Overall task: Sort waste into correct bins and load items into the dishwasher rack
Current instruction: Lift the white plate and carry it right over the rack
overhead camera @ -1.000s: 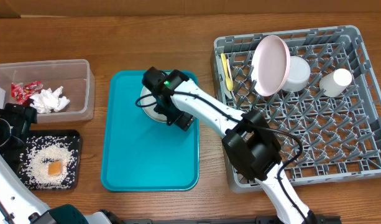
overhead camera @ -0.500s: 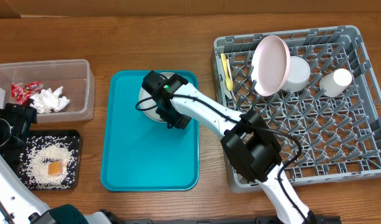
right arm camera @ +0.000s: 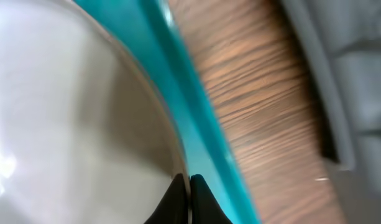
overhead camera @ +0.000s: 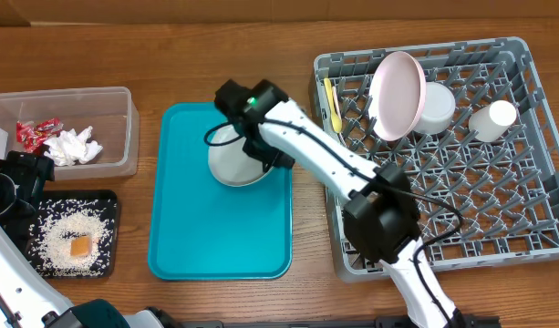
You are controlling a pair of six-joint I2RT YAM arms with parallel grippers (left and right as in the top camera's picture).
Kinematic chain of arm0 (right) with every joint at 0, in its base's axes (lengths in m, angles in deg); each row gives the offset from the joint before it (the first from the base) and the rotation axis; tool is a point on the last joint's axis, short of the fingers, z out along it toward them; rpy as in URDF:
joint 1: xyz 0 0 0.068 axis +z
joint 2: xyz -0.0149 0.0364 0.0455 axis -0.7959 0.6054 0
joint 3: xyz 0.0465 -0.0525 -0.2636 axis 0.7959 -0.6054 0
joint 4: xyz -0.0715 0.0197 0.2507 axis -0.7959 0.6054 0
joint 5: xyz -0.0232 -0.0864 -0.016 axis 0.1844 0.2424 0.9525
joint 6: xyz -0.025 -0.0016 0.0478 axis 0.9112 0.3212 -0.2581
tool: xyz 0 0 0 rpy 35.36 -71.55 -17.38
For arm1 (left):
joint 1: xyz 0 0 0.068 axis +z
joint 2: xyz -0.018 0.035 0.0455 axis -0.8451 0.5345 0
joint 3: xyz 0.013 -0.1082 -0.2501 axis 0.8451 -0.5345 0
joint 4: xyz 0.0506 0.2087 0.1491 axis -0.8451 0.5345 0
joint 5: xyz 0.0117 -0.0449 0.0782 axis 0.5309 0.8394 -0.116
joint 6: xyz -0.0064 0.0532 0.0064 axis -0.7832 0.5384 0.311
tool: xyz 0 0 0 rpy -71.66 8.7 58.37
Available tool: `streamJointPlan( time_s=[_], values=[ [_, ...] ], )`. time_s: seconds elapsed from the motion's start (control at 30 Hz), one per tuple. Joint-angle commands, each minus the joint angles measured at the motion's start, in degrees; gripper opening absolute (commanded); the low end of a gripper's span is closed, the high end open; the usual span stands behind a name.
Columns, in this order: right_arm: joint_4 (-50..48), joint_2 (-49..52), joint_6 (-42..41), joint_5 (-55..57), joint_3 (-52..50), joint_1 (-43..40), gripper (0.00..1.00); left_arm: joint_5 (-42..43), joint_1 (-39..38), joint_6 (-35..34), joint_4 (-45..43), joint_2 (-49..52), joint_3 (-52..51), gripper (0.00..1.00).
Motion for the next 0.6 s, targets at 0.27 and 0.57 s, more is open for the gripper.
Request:
streamJointPlan(
  time_s=[0.27, 0.57],
  values=[
    [11.0, -23.3, 12.8, 16.7, 4.8, -3.8, 0.04, -0.6, 0.2, -0.8, 0.0, 0.1, -0.2, 1.00],
    [11.0, -43.3, 20.2, 16.7, -4.7, -14.0, 0.04, -0.6, 0.2, -0.8, 0.0, 0.1, -0.2, 1.00]
  ],
)
